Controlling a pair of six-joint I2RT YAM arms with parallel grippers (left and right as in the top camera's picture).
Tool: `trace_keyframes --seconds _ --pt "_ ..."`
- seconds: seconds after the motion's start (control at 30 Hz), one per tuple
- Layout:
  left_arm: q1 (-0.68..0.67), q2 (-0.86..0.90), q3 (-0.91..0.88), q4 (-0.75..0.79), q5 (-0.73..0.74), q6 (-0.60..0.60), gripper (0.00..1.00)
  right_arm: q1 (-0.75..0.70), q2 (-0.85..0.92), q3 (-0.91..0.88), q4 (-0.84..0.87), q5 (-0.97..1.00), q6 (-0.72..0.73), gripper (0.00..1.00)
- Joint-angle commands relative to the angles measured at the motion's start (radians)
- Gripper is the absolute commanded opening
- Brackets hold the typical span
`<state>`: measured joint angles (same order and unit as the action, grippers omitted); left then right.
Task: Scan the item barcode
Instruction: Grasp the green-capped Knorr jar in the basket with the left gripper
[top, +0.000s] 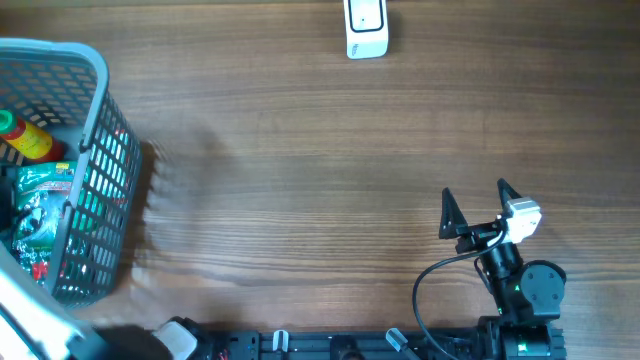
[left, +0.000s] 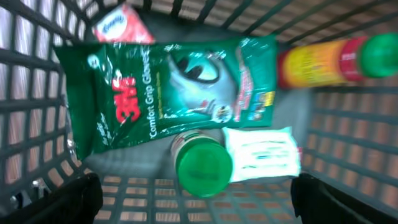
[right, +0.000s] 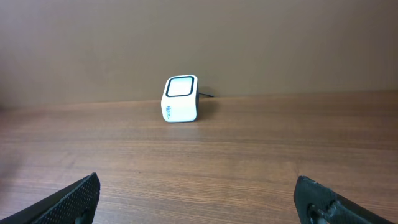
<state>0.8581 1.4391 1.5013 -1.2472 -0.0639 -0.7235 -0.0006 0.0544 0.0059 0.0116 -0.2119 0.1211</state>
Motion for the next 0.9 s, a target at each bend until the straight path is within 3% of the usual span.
trace_keyframes --seconds 0.0,0.23,0.57,0.87 --pt "-0.01 0.123 0.006 -0.031 0.052 -0.019 1.0 0.003 -0.003 -0.001 0.004 0.007 -0.016 1.0" --pt "-0.066 0.33 0.004 -0.044 0.064 0.028 1.0 0.003 -0.003 -0.001 0.004 0.007 -0.016 1.0" --pt "-0.168 0.394 -0.009 -0.033 0.063 0.034 1.0 0.003 -0.003 -0.001 0.004 0.007 -0.016 1.0" --pt "-0.172 0.394 -0.241 0.143 0.063 0.034 1.0 0.003 -0.003 -0.001 0.004 0.007 -0.016 1.0"
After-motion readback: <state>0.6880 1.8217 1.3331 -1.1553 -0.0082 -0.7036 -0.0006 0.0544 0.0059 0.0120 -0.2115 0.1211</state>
